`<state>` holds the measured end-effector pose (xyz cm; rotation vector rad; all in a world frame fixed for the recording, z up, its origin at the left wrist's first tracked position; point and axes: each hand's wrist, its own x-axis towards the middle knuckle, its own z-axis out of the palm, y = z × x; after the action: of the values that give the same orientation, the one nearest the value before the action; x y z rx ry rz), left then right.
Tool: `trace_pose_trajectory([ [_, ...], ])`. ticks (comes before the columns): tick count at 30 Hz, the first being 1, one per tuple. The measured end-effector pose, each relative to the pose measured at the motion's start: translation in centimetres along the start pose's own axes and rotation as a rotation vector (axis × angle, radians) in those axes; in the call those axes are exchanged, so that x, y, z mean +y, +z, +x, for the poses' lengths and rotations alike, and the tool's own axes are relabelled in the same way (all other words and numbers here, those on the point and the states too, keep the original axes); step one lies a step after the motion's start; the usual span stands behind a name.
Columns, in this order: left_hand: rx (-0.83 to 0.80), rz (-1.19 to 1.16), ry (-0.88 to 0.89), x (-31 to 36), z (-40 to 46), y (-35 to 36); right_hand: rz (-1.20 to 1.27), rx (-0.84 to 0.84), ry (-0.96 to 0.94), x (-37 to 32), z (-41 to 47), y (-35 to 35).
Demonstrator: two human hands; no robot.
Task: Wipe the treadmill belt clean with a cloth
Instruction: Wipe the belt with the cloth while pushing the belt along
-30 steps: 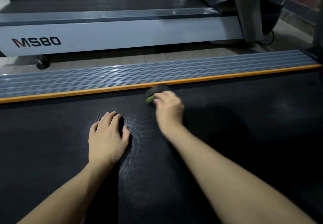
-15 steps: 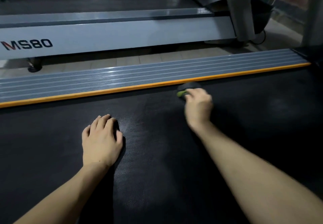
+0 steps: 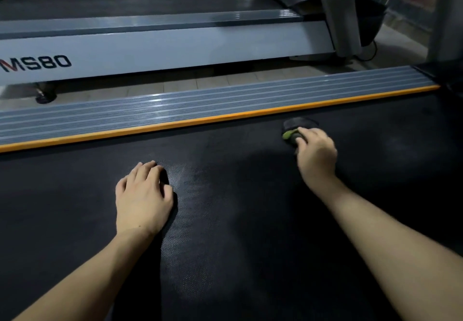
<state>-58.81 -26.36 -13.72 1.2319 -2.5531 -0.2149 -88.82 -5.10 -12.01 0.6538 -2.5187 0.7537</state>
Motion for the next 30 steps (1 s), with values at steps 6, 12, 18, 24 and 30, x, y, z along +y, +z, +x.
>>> trace_pose_trajectory([
  [6, 0.053, 0.004, 0.024, 0.0, -0.1, -0.3, 0.3, -0.182, -0.234, -17.0, -10.3, 3.4],
  [12, -0.011, -0.002, 0.093, -0.6, -0.6, -1.2, 0.247, -0.146, -0.419, -9.4, -6.3, 0.6],
  [18, -0.032, -0.06, 0.053, -0.6, -4.1, -2.1, 0.015, -0.066, 0.058, -1.6, -3.9, -2.0],
  [24, 0.044, -0.037, 0.047, -0.7, -6.3, -1.4, 0.212, -0.238, -0.258, -18.5, -14.0, 1.2],
  [30, 0.042, -0.048, 0.061, -0.5, -6.2, -1.5, 0.156, -0.168, -0.408, -8.7, -8.4, 0.1],
])
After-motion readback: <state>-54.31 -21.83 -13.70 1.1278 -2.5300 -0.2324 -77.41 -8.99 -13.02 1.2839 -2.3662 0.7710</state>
